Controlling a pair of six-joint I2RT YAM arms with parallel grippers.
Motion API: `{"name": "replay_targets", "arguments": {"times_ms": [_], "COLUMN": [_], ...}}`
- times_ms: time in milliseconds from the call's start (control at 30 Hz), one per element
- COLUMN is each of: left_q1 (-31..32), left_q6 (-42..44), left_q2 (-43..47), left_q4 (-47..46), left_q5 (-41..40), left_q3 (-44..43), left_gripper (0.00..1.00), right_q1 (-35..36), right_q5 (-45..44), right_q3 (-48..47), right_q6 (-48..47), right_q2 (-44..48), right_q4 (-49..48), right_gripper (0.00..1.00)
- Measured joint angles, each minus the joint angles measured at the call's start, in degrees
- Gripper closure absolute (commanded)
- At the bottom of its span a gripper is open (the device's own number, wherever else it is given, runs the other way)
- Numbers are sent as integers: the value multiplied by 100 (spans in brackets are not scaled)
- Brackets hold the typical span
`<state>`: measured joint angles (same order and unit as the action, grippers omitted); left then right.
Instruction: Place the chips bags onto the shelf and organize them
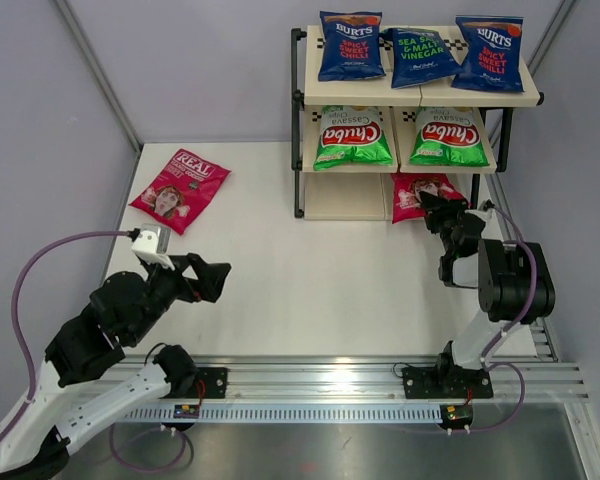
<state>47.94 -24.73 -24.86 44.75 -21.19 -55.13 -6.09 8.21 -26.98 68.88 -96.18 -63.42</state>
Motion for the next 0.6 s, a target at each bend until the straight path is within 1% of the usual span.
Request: {"name": "replay_targets", "arguments": {"times_ms": [167, 200, 300, 333, 367, 467, 567, 600], "left_q1": [0, -2, -2, -2, -2, -2, -2, -2], "left_q6": [61, 72, 92, 96, 96, 98, 96, 92], "left_q2": [155, 153, 157, 166, 175, 214, 234, 229], "left_q4": [-125, -85, -74, -81, -74, -74, -74, -68], "left_q5": [-157, -177, -229, -260, -280, -315, -380, -415], "left_q3": [555, 619, 664, 664, 664, 664, 664, 664], "left_gripper": [1, 1, 1, 1, 1, 1, 1, 1], "right_q1": [-68, -76, -85, -85, -85, -85, -83, -83], "right_q5": [37, 31, -20, -39, -70, -162, -256, -282], "right_q3": [-767, -901, -1141, -1176, -1209, -1222, -1187, -1161], "right_q6": [7, 26, 157, 201, 267, 293, 295, 295], "right_q2": [-1139, -1368, -2002, -2138, -2275, -2345, -2295, -2243], "right_q4": [-614, -671, -787, -807, -837, -857, -925, -909], "right_gripper": [81, 76, 68, 56, 54, 50, 37, 34]}}
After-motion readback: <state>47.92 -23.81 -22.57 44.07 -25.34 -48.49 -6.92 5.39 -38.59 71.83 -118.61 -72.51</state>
